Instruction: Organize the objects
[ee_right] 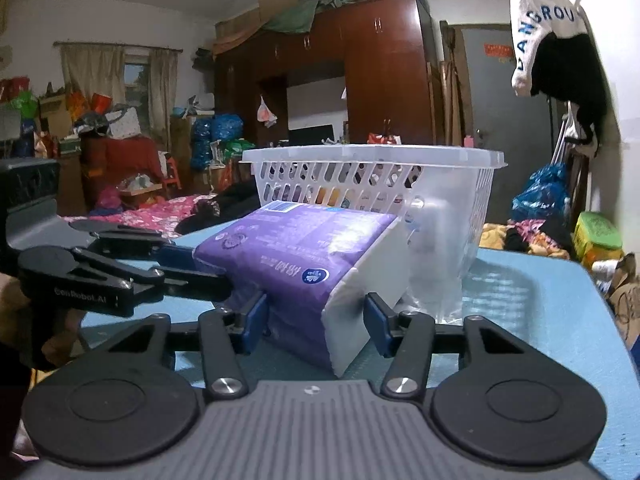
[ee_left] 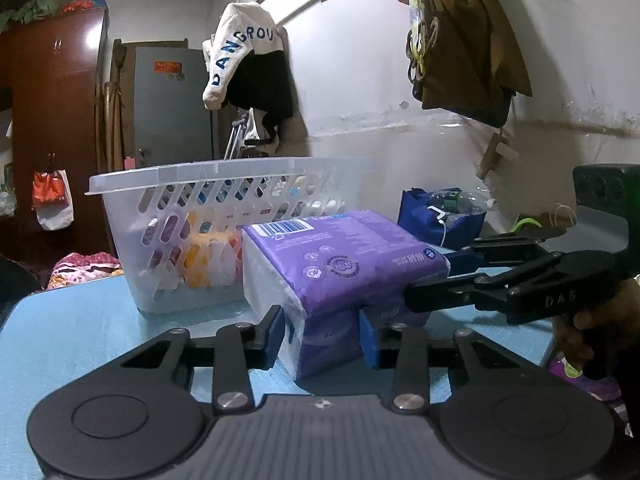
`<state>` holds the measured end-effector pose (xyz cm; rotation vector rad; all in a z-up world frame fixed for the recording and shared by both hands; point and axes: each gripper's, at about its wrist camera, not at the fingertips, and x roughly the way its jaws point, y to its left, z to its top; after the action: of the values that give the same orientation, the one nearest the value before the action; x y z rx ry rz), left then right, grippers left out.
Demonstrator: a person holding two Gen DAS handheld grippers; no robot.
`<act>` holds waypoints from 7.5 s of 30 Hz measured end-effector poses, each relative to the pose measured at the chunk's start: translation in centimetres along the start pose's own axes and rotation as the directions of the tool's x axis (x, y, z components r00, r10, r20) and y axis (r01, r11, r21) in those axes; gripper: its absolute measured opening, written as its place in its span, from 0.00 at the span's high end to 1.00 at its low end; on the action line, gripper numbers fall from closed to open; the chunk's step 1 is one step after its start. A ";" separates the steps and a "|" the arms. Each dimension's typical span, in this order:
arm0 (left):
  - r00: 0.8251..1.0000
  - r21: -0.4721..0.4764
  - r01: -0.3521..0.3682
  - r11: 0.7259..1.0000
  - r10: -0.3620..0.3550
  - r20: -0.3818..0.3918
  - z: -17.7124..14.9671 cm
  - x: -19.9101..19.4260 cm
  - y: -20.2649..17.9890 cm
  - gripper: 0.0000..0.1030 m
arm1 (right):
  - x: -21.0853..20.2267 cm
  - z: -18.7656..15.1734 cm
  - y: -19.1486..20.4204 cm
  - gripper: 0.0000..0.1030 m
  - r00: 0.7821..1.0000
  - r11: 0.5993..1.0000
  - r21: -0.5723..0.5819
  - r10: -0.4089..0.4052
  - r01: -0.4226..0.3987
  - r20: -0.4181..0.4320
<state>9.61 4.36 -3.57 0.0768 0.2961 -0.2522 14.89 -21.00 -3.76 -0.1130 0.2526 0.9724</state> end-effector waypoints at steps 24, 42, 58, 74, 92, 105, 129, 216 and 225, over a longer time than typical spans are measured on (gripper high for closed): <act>0.985 0.060 -0.040 0.997 0.029 0.171 0.5 -4.1 -2.4 0.62 | -3.0 1.7 2.7 0.51 0.987 0.992 -0.103 -0.060 0.076 0.146; 0.935 0.180 -0.177 0.967 0.108 0.339 11.7 -5.9 -2.4 0.62 | -1.4 12.5 0.8 0.51 0.971 0.975 -0.202 -0.041 0.090 0.233; 0.974 0.078 -0.185 0.980 0.172 0.144 15.8 4.0 5.7 0.62 | 8.7 13.3 -2.3 0.51 0.994 0.985 -0.139 -0.107 0.102 -0.032; 0.980 -0.009 -0.198 0.980 0.197 -0.035 14.0 9.1 9.7 0.56 | 12.2 13.6 -3.0 0.49 0.967 0.986 -0.104 -0.146 0.127 -0.209; 0.973 -0.251 -0.197 0.948 0.158 -0.168 1.6 -1.9 10.0 0.18 | -0.2 0.9 -7.9 0.00 0.945 0.959 0.198 -0.139 0.203 -0.295; 0.961 -0.272 -0.079 0.959 0.000 -0.277 0.7 1.4 10.0 0.18 | 3.2 0.5 -7.8 0.13 0.941 0.974 0.211 -0.007 0.084 -0.340; 0.958 0.001 -0.127 0.992 0.123 -0.261 1.3 0.8 5.7 0.69 | 2.6 0.5 -3.2 0.81 0.946 0.998 -0.008 -0.062 0.063 -0.318; 0.963 0.068 -0.264 0.962 0.259 0.072 11.4 4.3 7.6 0.09 | 4.5 10.3 -3.8 0.00 0.979 0.979 0.000 -0.203 0.203 -0.008; 0.962 0.023 -0.246 0.969 0.241 0.128 11.6 1.1 5.8 0.09 | 2.2 10.9 -2.4 0.00 0.966 0.965 0.049 -0.254 0.257 -0.054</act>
<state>15.38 8.43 7.38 0.1344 0.1549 -0.0175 19.84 -18.33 6.11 -0.1144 0.3006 0.7060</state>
